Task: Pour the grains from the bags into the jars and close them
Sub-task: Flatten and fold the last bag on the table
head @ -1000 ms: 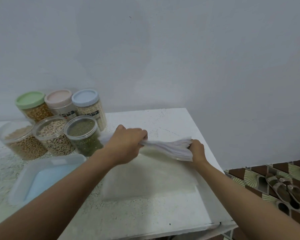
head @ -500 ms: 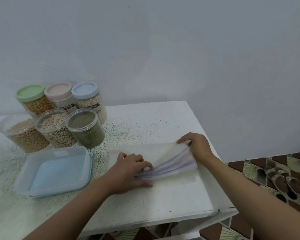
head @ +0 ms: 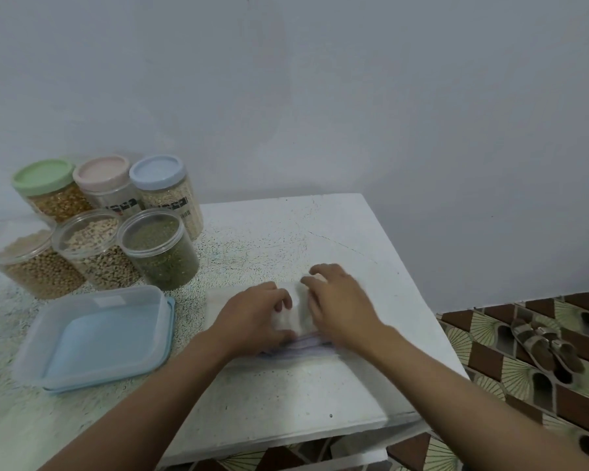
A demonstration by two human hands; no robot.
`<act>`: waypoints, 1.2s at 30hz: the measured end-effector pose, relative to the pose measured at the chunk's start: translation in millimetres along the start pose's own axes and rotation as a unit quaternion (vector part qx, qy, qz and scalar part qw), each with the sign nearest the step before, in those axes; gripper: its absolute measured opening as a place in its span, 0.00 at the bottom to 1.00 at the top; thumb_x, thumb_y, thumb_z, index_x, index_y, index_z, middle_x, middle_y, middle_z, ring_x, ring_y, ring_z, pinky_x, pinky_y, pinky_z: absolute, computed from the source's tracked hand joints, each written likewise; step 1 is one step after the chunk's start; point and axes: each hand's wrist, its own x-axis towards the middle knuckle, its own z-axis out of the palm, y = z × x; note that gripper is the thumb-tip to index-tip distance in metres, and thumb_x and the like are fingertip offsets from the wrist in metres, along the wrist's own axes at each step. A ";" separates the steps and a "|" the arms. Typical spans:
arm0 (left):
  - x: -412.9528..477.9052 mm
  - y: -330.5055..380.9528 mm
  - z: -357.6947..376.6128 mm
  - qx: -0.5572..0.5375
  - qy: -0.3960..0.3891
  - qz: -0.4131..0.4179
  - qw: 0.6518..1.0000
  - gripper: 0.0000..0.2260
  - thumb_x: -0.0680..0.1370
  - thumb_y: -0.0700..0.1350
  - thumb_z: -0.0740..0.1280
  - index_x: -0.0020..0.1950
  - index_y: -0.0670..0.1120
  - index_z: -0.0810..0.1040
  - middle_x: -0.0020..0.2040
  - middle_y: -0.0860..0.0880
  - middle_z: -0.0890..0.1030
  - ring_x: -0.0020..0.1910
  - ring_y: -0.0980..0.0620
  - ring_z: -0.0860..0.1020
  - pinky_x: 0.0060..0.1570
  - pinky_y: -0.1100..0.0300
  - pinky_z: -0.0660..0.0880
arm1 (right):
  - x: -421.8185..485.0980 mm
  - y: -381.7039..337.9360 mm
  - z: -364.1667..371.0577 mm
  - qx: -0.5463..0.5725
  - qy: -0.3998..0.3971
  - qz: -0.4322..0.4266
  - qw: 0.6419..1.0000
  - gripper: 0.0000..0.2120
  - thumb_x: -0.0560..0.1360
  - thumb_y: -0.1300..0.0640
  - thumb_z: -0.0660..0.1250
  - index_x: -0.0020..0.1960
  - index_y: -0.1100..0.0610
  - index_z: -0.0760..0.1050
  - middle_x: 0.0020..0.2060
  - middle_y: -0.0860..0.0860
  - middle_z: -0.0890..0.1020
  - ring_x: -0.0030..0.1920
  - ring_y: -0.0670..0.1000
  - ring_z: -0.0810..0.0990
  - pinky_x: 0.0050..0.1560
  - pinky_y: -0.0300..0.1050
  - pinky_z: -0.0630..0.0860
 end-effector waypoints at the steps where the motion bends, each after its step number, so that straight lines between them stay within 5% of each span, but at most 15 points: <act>1: 0.8 -1.7 4.5 0.000 0.018 0.008 1.000 0.24 0.66 0.63 0.76 0.57 0.55 0.78 0.50 0.59 0.74 0.49 0.57 0.73 0.49 0.58 0.72 | -3.8 0.0 9.6 -0.013 -0.001 -0.018 1.000 0.19 0.78 0.56 0.57 0.62 0.61 0.80 0.63 0.59 0.80 0.65 0.61 0.77 0.64 0.55 0.75; 3: -4.5 -7.3 14.9 0.003 0.048 0.030 0.998 0.29 0.67 0.65 0.73 0.63 0.52 0.77 0.57 0.56 0.74 0.57 0.55 0.71 0.58 0.56 0.72 | -13.1 6.6 28.4 -0.034 -0.025 -0.026 0.999 0.25 0.82 0.51 0.51 0.72 0.60 0.73 0.72 0.60 0.74 0.73 0.60 0.71 0.74 0.55 0.68; 6: -19.3 -17.7 31.4 0.058 0.053 0.053 0.995 0.35 0.74 0.70 0.62 0.76 0.50 0.70 0.73 0.54 0.70 0.73 0.54 0.64 0.71 0.51 0.61 | -26.8 17.7 42.4 -0.053 -0.074 -0.010 0.996 0.32 0.84 0.41 0.43 0.83 0.55 0.53 0.83 0.53 0.54 0.83 0.51 0.47 0.81 0.51 0.45; 10: -24.2 -24.6 36.9 0.124 0.005 0.065 0.990 0.35 0.78 0.74 0.45 0.83 0.61 0.51 0.83 0.58 0.50 0.82 0.54 0.44 0.76 0.44 0.45 | -26.4 17.0 40.0 -0.058 -0.104 -0.011 0.993 0.37 0.81 0.32 0.42 0.84 0.48 0.41 0.82 0.48 0.39 0.81 0.48 0.32 0.80 0.53 0.36; 16: -17.5 -26.7 37.8 0.138 -0.035 0.047 0.989 0.36 0.80 0.71 0.42 0.83 0.55 0.38 0.82 0.59 0.36 0.79 0.58 0.32 0.77 0.42 0.39 | -16.2 9.1 33.0 -0.057 -0.168 0.025 0.984 0.35 0.81 0.34 0.47 0.84 0.45 0.43 0.83 0.52 0.42 0.82 0.54 0.36 0.80 0.57 0.37; 21: -11.5 -24.5 40.3 0.145 -0.051 0.029 0.988 0.43 0.77 0.75 0.42 0.83 0.50 0.36 0.81 0.57 0.34 0.79 0.57 0.31 0.78 0.43 0.38 | 10.3 -20.6 26.2 -0.031 -0.110 0.062 0.991 0.36 0.73 0.43 0.41 0.74 0.53 0.68 0.76 0.54 0.67 0.76 0.59 0.64 0.76 0.60 0.58; 26: -16.5 -29.1 33.4 0.143 -0.032 0.008 0.989 0.49 0.71 0.79 0.38 0.83 0.48 0.37 0.81 0.55 0.35 0.79 0.60 0.32 0.79 0.52 0.39 | -7.1 -10.2 53.3 -0.047 -0.140 -0.010 0.989 0.38 0.80 0.38 0.32 0.84 0.57 0.43 0.83 0.51 0.44 0.82 0.51 0.38 0.80 0.58 0.35; 30: -23.1 -30.1 32.8 0.144 -0.028 0.016 0.989 0.49 0.74 0.80 0.43 0.83 0.48 0.37 0.82 0.55 0.35 0.79 0.60 0.33 0.79 0.49 0.37 | -14.4 9.4 45.7 -0.066 -0.134 -0.041 0.988 0.38 0.80 0.32 0.33 0.84 0.51 0.40 0.83 0.46 0.40 0.80 0.46 0.32 0.79 0.56 0.35; 36: -40.1 -50.4 22.7 0.164 -0.028 -0.031 0.986 0.45 0.74 0.79 0.37 0.80 0.53 0.30 0.80 0.55 0.31 0.78 0.58 0.29 0.79 0.49 0.36 | -21.8 31.0 32.4 -0.092 -0.149 -0.026 0.984 0.41 0.80 0.28 0.40 0.83 0.50 0.34 0.82 0.45 0.36 0.79 0.45 0.30 0.80 0.53 0.36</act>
